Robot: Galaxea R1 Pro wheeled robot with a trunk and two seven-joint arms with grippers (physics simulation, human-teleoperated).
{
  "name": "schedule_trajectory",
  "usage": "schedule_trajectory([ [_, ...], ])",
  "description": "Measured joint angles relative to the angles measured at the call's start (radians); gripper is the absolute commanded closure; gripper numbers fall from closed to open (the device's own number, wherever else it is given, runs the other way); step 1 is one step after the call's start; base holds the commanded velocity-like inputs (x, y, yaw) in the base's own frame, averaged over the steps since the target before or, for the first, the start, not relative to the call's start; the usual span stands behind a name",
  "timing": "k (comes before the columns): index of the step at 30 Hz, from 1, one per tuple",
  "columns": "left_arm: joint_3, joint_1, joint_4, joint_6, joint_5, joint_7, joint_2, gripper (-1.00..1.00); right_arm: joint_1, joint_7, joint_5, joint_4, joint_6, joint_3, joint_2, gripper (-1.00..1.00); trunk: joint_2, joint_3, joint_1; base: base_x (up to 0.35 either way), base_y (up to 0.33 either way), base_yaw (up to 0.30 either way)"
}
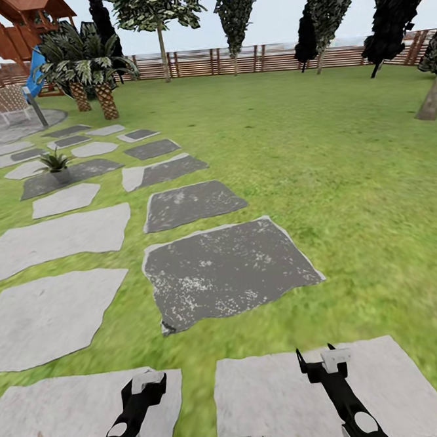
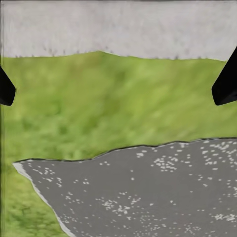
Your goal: Pick up the pesticide atomizer in the garden and spray insectifuge to fully cover both potted plants in the garden.
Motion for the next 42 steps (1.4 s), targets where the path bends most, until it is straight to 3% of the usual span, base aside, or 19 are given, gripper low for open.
schedule_trajectory([
  [7,-0.001,0.0,-0.001,0.0,0.0,-0.001,0.0,-1.0,0.0,0.0,0.0,0.0,0.0,0.0,0.0,-1.0,0.0,-0.008,0.001,-0.002,0.0,-0.025],
  [26,-0.002,0.0,0.001,-0.001,0.0,0.0,0.0,-1.0,0.0,0.0,0.0,0.0,0.0,-0.001,0.0,-1.0,-0.005,-0.108,0.009,0.0,0.0,-0.001],
  [35,-0.003,0.0,-0.002,-0.004,-0.001,0.0,0.0,-1.0,0.0,0.0,0.0,0.0,0.0,-0.001,0.0,-1.0,-0.005,-0.114,0.009,0.0,0.006,0.0],
  [42,-0.006,0.0,-0.004,-0.005,0.0,0.0,0.0,-1.0,0.0,0.0,0.0,0.0,0.0,-0.001,0.0,-1.0,-0.005,-0.114,0.009,0.0,0.238,-0.144],
])
